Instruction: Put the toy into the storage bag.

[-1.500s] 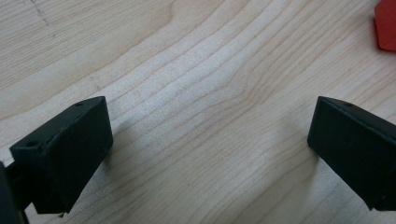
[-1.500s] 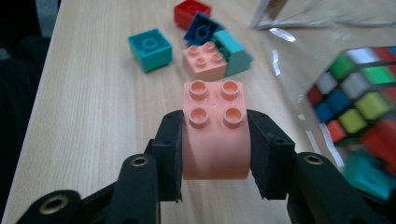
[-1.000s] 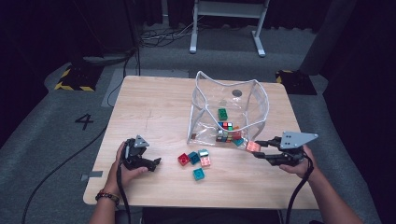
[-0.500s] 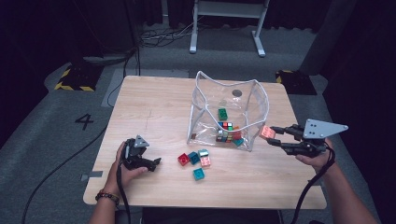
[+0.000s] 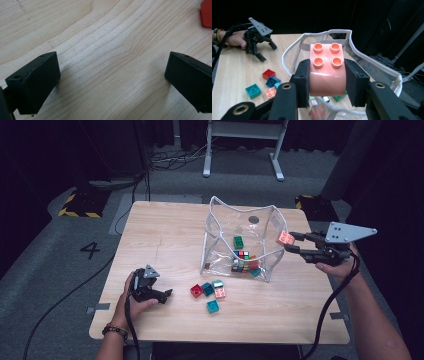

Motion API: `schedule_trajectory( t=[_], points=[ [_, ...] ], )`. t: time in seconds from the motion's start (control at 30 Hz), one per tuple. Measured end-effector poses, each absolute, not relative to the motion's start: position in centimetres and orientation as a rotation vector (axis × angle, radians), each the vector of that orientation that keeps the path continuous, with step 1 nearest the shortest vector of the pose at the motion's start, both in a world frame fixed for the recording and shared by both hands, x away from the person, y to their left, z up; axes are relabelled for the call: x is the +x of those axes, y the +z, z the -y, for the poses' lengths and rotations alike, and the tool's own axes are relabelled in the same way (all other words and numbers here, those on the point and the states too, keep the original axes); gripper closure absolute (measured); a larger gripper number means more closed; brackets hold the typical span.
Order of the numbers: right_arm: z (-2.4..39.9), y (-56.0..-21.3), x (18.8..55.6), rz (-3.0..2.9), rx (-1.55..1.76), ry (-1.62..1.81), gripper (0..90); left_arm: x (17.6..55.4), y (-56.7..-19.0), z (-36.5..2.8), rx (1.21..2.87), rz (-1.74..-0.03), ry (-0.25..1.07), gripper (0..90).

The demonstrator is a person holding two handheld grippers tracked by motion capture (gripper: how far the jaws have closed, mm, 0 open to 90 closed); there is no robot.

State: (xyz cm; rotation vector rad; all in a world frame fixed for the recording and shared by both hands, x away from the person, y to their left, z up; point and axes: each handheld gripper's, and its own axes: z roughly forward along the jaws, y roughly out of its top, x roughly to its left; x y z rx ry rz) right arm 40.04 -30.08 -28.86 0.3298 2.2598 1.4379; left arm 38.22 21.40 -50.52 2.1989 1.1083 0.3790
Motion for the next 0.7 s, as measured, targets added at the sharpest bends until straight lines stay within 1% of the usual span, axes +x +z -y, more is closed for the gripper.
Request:
schedule_trajectory(
  t=[0.3, 0.7],
  points=[
    [27.5, -27.3, 43.2, -2.278, 0.355, 1.375, 59.9, 38.2, -50.5, -21.4, 2.199, -1.108, 0.379, 0.3],
    [24.4, -27.3, 47.3, -2.361, 0.383, 1.215, 59.9, 38.2, -50.5, -21.4, 2.199, -1.108, 0.379, 0.3]
  ],
)
